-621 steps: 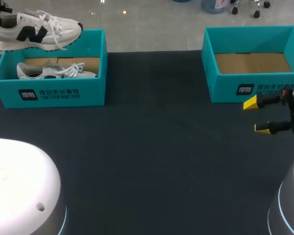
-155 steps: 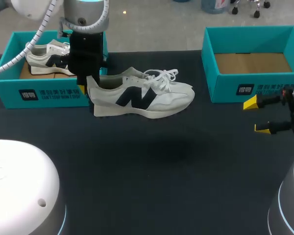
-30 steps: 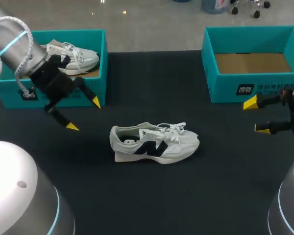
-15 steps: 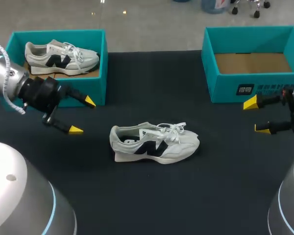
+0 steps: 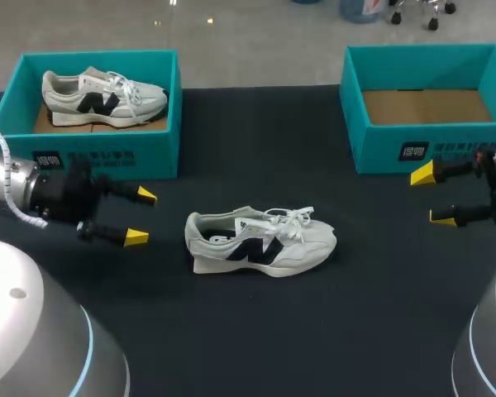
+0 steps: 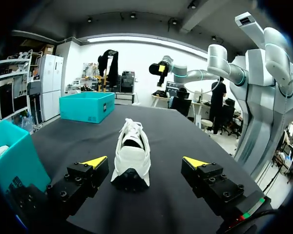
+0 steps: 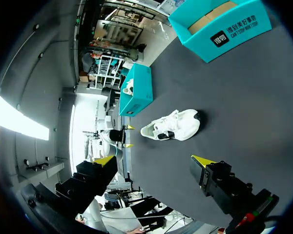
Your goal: Take the shoe out of the shoebox, open the shoe tongue, remove and reinsert the insole, then place the shoe into the shoebox
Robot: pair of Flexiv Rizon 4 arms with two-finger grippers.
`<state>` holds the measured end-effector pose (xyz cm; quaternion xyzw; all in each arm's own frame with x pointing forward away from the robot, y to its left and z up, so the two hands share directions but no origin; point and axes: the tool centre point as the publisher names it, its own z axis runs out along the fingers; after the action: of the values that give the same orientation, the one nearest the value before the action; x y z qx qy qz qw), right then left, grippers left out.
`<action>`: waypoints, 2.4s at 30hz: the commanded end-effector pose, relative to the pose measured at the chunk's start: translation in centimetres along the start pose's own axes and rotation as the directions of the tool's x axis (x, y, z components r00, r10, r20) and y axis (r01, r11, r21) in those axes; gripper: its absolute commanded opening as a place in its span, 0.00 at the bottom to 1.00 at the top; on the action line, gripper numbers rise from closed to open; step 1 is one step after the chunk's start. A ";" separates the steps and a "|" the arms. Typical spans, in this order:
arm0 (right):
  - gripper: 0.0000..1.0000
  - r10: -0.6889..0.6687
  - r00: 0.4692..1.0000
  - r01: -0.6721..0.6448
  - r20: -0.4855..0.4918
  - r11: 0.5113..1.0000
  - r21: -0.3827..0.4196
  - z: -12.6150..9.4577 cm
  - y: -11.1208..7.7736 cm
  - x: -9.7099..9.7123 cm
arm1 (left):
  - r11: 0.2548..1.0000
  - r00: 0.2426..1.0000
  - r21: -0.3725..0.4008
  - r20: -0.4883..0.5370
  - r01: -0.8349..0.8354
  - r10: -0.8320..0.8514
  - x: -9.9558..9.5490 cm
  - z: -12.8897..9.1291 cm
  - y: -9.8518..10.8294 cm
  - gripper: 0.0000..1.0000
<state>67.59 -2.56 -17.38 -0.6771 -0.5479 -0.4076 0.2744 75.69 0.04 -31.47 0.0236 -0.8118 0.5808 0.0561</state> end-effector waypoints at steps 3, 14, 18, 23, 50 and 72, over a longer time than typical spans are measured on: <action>1.00 0.002 1.000 -0.002 0.004 1.000 -0.002 0.0 -0.1 0.0 | 0.999 0.997 -0.044 0.077 -0.026 0.029 0.6 0.4 1.0 1.00; 1.00 0.002 1.000 -0.002 0.004 1.000 -0.002 0.0 -0.1 0.0 | 0.996 0.995 -0.091 0.103 0.004 0.005 0.7 1.7 3.4 1.00; 1.00 0.002 1.000 -0.002 0.004 1.000 -0.002 0.0 -0.1 0.0 | 0.996 0.995 -0.091 0.103 0.004 0.005 0.7 1.7 3.4 1.00; 1.00 0.002 1.000 -0.002 0.004 1.000 -0.002 0.0 -0.1 0.0 | 0.996 0.995 -0.091 0.103 0.004 0.005 0.7 1.7 3.4 1.00; 1.00 0.002 1.000 -0.002 0.004 1.000 -0.002 0.0 -0.1 0.0 | 0.972 0.988 -0.235 0.156 0.021 0.016 -4.0 6.8 7.2 1.00; 1.00 0.002 1.000 -0.002 0.004 1.000 -0.002 0.0 -0.1 0.0 | 0.975 0.996 -0.214 0.074 0.065 -0.050 -3.2 10.5 7.0 1.00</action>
<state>67.59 -2.56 -17.38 -0.6771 -0.5479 -0.4076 0.2744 77.29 -7.18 -41.37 0.0607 -0.8700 0.4870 0.0470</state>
